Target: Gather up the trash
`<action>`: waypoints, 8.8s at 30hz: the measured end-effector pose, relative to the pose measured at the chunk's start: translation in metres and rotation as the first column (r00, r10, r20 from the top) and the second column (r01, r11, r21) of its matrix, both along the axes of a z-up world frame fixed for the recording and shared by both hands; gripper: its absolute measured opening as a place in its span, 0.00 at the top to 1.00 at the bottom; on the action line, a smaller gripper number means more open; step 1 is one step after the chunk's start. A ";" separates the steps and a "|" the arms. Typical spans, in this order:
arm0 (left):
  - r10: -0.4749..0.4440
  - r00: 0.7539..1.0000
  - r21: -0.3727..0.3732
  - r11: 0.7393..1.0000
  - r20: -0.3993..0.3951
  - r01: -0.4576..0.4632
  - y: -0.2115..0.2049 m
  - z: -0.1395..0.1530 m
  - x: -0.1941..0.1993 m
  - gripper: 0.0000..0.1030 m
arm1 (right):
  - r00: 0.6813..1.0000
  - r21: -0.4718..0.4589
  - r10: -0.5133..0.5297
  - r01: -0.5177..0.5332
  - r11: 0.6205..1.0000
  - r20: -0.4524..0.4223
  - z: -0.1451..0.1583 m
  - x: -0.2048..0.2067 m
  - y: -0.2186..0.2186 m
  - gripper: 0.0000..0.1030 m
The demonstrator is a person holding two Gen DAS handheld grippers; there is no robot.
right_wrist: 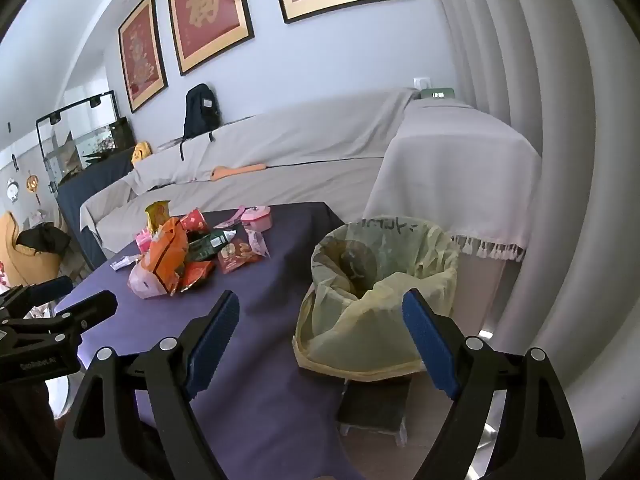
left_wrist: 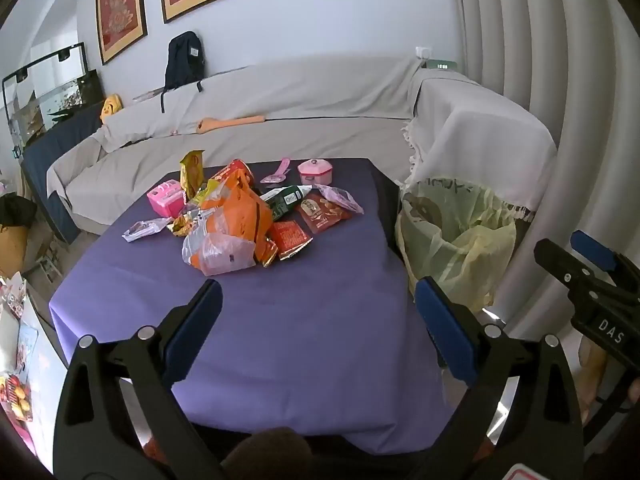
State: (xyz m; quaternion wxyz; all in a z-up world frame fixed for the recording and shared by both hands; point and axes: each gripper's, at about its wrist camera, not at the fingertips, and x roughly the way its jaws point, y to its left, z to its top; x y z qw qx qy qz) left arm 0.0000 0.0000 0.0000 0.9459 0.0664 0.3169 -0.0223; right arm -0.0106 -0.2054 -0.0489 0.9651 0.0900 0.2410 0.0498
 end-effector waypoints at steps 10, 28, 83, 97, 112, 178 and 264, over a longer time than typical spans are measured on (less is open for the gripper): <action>0.003 1.000 -0.001 1.000 -0.005 -0.003 0.000 0.000 0.000 0.10 | 1.000 0.025 -0.018 0.018 1.000 -0.006 0.000 -0.002 -0.006 0.22; 0.002 1.000 -0.004 1.000 -0.009 -0.002 -0.001 -0.001 -0.002 0.10 | 1.000 0.040 -0.022 0.022 0.999 0.005 -0.001 -0.002 -0.006 0.22; 0.004 1.000 -0.007 1.000 -0.015 -0.004 0.000 -0.001 0.001 0.10 | 1.000 0.032 -0.022 0.022 0.999 0.003 -0.001 -0.002 -0.005 0.22; 0.007 1.000 -0.017 1.000 -0.018 -0.008 0.004 -0.002 0.001 0.10 | 1.000 0.029 -0.022 0.021 0.999 0.001 -0.001 -0.001 -0.004 0.22; 0.066 0.996 -0.193 0.978 -0.065 -0.078 0.087 -0.006 0.061 0.10 | 0.999 -0.020 0.035 -0.035 0.999 -0.022 0.001 0.044 0.014 0.22; 0.230 0.961 -0.348 0.897 -0.156 -0.272 0.322 -0.056 0.199 0.94 | 0.906 -0.089 0.391 -0.408 0.909 -0.163 0.004 0.220 0.222 0.22; -0.329 0.934 -0.275 0.919 -0.141 0.283 -0.019 -0.056 0.232 0.49 | 0.928 -0.135 -0.023 -0.029 0.990 -0.372 -0.111 0.246 -0.030 0.87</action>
